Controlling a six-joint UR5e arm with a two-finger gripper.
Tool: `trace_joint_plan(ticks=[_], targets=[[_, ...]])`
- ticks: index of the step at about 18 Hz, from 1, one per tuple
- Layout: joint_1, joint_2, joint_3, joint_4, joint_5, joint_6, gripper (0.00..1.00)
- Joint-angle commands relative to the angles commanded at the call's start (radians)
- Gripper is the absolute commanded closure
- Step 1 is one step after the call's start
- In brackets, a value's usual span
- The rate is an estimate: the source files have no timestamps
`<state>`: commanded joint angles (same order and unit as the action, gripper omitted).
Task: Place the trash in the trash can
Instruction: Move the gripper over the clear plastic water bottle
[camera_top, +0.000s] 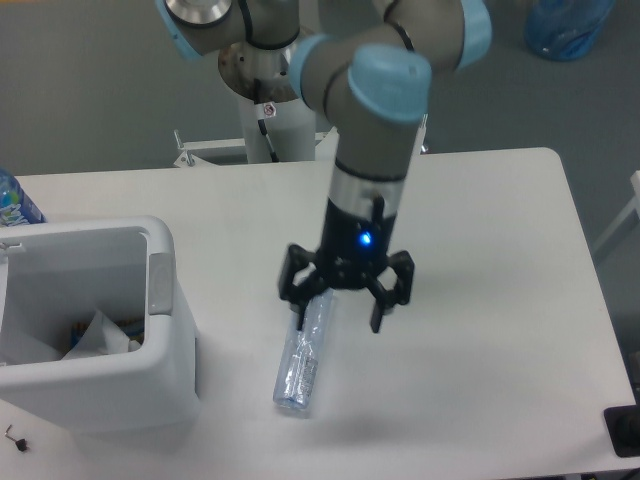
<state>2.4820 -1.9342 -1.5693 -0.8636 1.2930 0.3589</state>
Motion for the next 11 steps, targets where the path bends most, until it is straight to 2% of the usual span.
trace_joint_plan(ticks=[9,11], targets=[[-0.048,-0.095,0.009,0.005,0.041,0.063,0.0],[-0.072,-0.13,0.024,0.046,0.063,0.049,0.0]])
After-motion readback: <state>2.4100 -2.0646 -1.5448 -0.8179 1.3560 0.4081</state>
